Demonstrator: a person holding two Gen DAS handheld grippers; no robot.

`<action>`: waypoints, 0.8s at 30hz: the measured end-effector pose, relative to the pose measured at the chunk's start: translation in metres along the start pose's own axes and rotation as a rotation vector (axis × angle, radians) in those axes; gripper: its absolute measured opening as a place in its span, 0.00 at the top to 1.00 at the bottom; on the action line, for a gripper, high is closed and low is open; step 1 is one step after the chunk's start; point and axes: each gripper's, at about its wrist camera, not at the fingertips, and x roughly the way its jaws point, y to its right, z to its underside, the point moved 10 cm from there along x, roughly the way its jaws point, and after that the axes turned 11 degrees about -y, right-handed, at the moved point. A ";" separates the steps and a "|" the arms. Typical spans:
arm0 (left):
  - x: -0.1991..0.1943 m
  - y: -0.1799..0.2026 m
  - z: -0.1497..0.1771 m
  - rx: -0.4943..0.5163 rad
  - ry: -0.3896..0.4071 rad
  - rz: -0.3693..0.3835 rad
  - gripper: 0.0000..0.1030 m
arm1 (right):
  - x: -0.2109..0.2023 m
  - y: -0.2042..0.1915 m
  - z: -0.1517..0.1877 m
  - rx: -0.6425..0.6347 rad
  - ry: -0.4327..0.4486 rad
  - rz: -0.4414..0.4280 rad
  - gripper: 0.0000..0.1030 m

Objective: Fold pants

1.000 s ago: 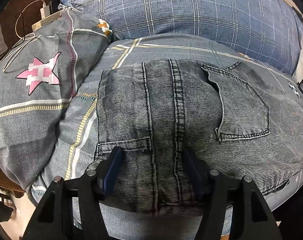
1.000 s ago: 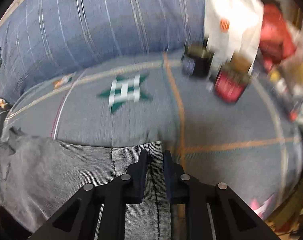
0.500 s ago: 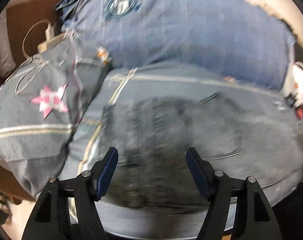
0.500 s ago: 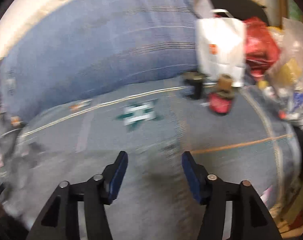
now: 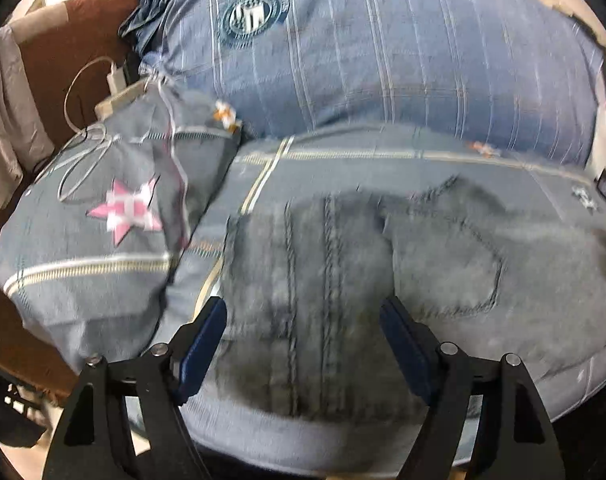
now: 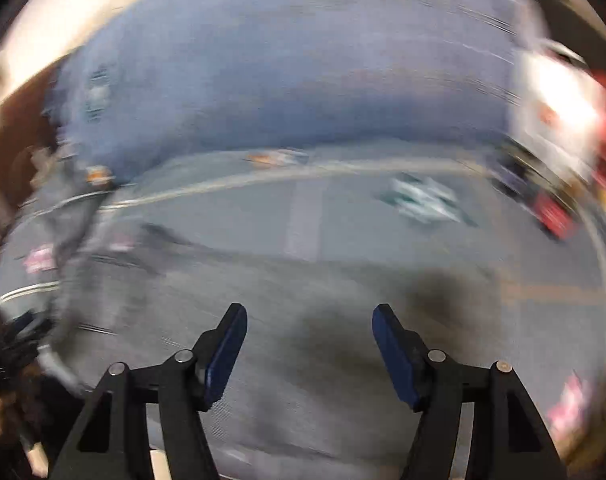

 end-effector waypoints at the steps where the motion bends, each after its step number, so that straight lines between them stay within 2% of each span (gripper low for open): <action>1: 0.010 0.001 0.000 0.006 -0.019 -0.013 0.22 | 0.006 -0.027 -0.011 -0.053 -0.007 -0.052 0.33; 4: 0.064 0.000 0.026 0.028 -0.181 -0.056 0.21 | 0.042 -0.106 -0.038 -0.202 -0.071 -0.168 0.33; 5: 0.071 -0.004 0.026 0.013 -0.172 -0.036 0.19 | 0.065 -0.132 -0.051 -0.251 -0.112 -0.181 0.33; 6: 0.071 -0.006 0.026 -0.012 -0.142 -0.018 0.18 | 0.073 -0.150 -0.048 -0.279 -0.133 -0.175 0.34; 8: 0.072 -0.008 0.028 -0.023 -0.127 -0.004 0.16 | 0.108 -0.179 -0.062 -0.356 -0.177 -0.137 0.34; 10: 0.074 -0.008 0.029 -0.022 -0.121 0.008 0.13 | 0.136 -0.191 -0.070 -0.398 -0.212 -0.102 0.35; 11: 0.075 -0.008 0.028 -0.024 -0.116 0.019 0.11 | 0.152 -0.197 -0.071 -0.414 -0.244 -0.096 0.41; 14: 0.079 -0.015 0.026 -0.039 -0.107 0.051 0.09 | 0.182 -0.199 -0.060 -0.476 -0.322 -0.059 0.77; 15: 0.079 -0.014 0.025 -0.034 -0.101 0.054 0.09 | 0.186 -0.198 -0.056 -0.499 -0.337 -0.049 0.87; 16: 0.078 -0.014 0.025 -0.030 -0.097 0.053 0.09 | 0.191 -0.200 -0.054 -0.518 -0.346 -0.039 0.91; 18: 0.076 -0.012 0.025 -0.031 -0.092 0.062 0.08 | 0.188 -0.198 -0.059 -0.542 -0.320 0.008 0.96; 22: 0.076 -0.013 0.025 -0.027 -0.086 0.069 0.08 | 0.184 -0.197 -0.082 -0.547 -0.225 0.109 0.97; 24: 0.078 -0.013 0.024 -0.026 -0.086 0.072 0.08 | 0.190 -0.191 -0.088 -0.507 -0.221 0.121 0.97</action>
